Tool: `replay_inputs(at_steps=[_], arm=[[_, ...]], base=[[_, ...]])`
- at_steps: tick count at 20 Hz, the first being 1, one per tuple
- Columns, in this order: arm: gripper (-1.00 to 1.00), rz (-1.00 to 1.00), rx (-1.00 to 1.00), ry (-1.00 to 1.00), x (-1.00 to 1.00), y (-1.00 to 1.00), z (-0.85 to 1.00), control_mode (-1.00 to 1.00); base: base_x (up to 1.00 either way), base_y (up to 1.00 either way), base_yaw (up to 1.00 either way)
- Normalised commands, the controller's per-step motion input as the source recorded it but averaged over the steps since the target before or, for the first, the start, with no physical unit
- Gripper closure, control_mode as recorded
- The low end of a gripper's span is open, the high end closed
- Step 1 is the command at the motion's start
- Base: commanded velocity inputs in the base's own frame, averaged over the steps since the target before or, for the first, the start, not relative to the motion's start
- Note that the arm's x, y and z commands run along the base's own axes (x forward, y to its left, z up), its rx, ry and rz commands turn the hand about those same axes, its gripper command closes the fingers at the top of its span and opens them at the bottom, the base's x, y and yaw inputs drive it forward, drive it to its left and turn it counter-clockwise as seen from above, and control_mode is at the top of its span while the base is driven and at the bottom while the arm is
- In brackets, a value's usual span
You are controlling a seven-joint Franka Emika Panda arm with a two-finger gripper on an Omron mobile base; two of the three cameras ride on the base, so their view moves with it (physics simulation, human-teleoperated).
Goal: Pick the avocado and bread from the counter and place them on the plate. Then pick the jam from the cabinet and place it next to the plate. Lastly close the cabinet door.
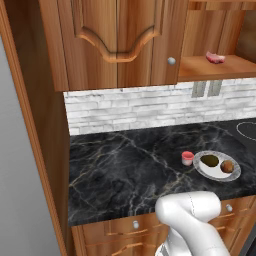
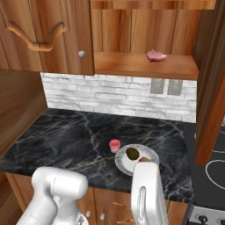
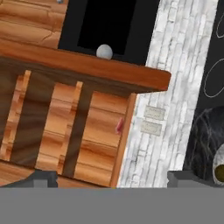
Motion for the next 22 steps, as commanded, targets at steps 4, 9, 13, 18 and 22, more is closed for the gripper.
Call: replay_inputs(at_steps=[4,9,13,18,22], arm=[[-1.00,0.00,0.20,-0.11,0.01,-0.36,0.00,-1.00],[-1.00,0.00,0.17,-0.09,0.01,-0.28,0.00,-1.00],[-1.00,0.00,0.13,-0.08,0.03,-0.15,0.00,-1.00],[-1.00,0.00,0.03,-0.07,0.01,-0.08,0.08,-1.00],[-1.00,0.00,0.00,-0.07,0.06,-0.18,0.16,-1.00]], base=[[0.00,0.00,0.00],[0.00,0.00,0.00],[0.00,0.00,0.00],[0.00,0.00,0.00],[0.00,0.00,0.00]])
